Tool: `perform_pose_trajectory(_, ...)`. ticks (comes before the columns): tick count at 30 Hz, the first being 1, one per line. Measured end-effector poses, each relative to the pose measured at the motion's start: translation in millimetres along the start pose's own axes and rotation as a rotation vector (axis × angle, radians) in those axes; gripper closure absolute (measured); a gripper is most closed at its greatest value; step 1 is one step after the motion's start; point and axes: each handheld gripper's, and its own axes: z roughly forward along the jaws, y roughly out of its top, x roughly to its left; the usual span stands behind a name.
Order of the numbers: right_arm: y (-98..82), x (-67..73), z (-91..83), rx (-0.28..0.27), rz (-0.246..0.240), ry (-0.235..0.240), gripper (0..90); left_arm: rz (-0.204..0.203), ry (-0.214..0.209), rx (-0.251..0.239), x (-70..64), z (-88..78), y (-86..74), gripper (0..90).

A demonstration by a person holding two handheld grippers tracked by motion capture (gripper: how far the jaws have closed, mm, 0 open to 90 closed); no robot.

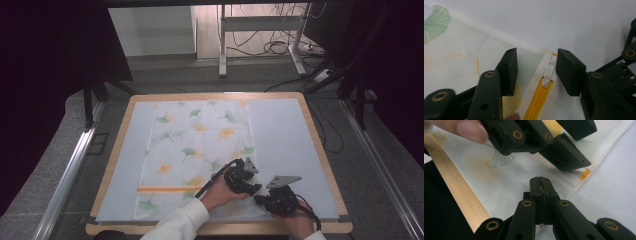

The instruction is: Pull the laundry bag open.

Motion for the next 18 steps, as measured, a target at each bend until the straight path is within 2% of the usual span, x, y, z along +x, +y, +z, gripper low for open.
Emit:
perform_pose_trajectory(4, -0.1, -0.3, 0.1, 0.0, -0.004, -0.001, 88.7, 0.014, -0.016, 0.008, -1.5, -0.1, 0.5, 66.8)
perform_pose_trajectory(10, 0.0, -0.3, 0.1, -0.001, -0.002, 0.001, 88.7, 0.003, -0.015, 0.011, -0.8, -1.9, -2.2, 76.7)
perform_pose_trajectory(13, 0.0, -0.4, 0.2, -0.001, -0.002, 0.001, 88.7, -0.017, -0.024, 0.005, 0.7, -1.3, -3.2, 78.2)
perform_pose_trajectory(18, 0.1, -0.6, 0.4, -0.002, 0.002, 0.002, 88.7, -0.009, -0.011, 0.008, -2.3, 0.8, -1.4, 82.2)
